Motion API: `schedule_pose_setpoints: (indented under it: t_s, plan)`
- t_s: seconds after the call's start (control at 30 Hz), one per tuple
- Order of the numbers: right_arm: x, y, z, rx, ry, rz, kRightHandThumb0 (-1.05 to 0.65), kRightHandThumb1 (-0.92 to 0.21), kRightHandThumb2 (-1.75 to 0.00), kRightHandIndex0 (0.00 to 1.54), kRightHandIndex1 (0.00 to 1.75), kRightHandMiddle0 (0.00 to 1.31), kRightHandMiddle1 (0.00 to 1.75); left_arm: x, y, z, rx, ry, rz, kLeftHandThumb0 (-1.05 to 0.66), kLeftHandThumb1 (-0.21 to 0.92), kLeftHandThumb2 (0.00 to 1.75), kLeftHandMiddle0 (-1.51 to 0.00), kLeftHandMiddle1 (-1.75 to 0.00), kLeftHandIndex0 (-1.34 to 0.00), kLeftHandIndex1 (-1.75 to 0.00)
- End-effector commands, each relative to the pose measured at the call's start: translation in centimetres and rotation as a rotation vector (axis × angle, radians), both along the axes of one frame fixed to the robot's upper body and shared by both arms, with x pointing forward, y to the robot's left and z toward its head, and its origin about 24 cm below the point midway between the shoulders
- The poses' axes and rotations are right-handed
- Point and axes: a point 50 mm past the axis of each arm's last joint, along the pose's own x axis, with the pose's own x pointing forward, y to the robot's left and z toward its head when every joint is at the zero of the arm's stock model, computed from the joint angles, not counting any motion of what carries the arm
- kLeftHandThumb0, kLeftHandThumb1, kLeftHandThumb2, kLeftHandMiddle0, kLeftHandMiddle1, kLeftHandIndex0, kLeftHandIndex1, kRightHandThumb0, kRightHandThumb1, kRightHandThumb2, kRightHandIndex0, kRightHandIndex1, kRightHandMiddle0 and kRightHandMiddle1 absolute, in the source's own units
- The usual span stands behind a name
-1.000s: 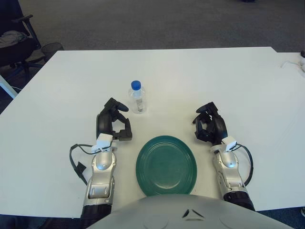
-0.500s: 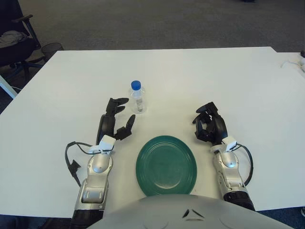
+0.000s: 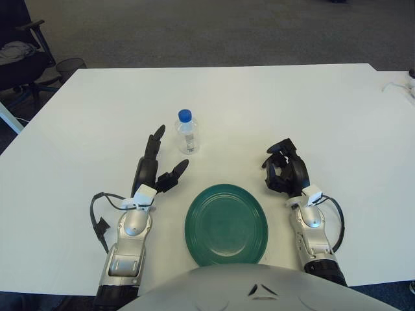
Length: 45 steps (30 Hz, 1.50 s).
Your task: Put the bottle into the plate.
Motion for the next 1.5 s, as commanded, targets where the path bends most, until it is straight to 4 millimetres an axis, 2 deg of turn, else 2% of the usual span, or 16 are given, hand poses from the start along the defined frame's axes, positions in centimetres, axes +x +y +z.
schedule_pose_setpoints:
  t_s: [0.0, 0.13, 0.37, 0.6, 0.83, 1.2, 1.33, 1.47]
  plan:
    - [-1.6, -0.3, -2.6, 0.005, 0.151, -0.007, 0.0, -0.58, -1.01, 0.47, 1.7, 0.17, 1.75, -0.1, 0.2, -0.2, -0.024, 0.011, 0.016, -1.05, 0.91, 0.19, 0.0, 0.0, 0.0, 0.0]
    - [-1.6, -0.3, -2.7, 0.003, 0.154, -0.007, 0.0, -0.57, -1.02, 0.46, 1.71, 0.17, 1.75, -0.1, 0.2, -0.2, -0.036, 0.003, -0.002, -1.05, 0.92, 0.21, 0.0, 0.0, 0.0, 0.0]
    - [-1.5, -0.4, -2.6, 0.006, 0.153, -0.011, 0.0, -0.57, -1.02, 0.47, 1.71, 0.18, 1.75, 0.1, 0.4, -0.4, -0.072, -0.004, -0.062, -1.05, 0.92, 0.41, 0.0, 0.0, 0.0, 0.0]
    - [-1.5, -0.3, -2.6, 0.004, 0.153, -0.014, 0.0, -0.56, -1.03, 0.48, 1.69, 0.18, 1.75, 1.0, 0.8, -0.9, -0.087, -0.002, -0.075, -1.05, 0.92, 0.5, 0.0, 0.0, 0.0, 0.0]
    - [-1.4, -0.3, -2.5, 0.005, 0.16, -0.011, 0.0, -0.56, -1.04, 0.48, 1.69, 0.19, 1.75, 2.3, 0.3, -0.9, -0.106, 0.005, -0.072, -1.05, 0.92, 0.48, 0.0, 0.0, 0.0, 0.0]
    - [-1.4, -0.3, -2.5, 0.016, 0.15, -0.009, 0.0, -0.56, -1.04, 0.48, 1.7, 0.18, 1.75, 4.9, -0.3, -1.3, -0.038, 0.08, 0.065, -1.05, 0.92, 0.44, -0.03, -0.02, -0.03, -0.02]
    - [-1.4, -0.2, -2.5, 0.019, 0.147, -0.011, 0.0, -0.54, -1.06, 0.49, 1.71, 0.2, 1.75, 5.6, -0.4, -1.6, -0.045, 0.089, 0.079, -1.05, 0.92, 0.43, -0.08, -0.08, -0.01, -0.23]
    - [-1.4, -0.2, -2.5, 0.022, 0.146, -0.01, 0.0, -0.53, -1.07, 0.49, 1.71, 0.2, 1.75, 6.0, -0.7, -1.6, -0.02, 0.072, 0.085, -1.05, 0.92, 0.36, -0.1, -0.11, 0.0, -0.31]
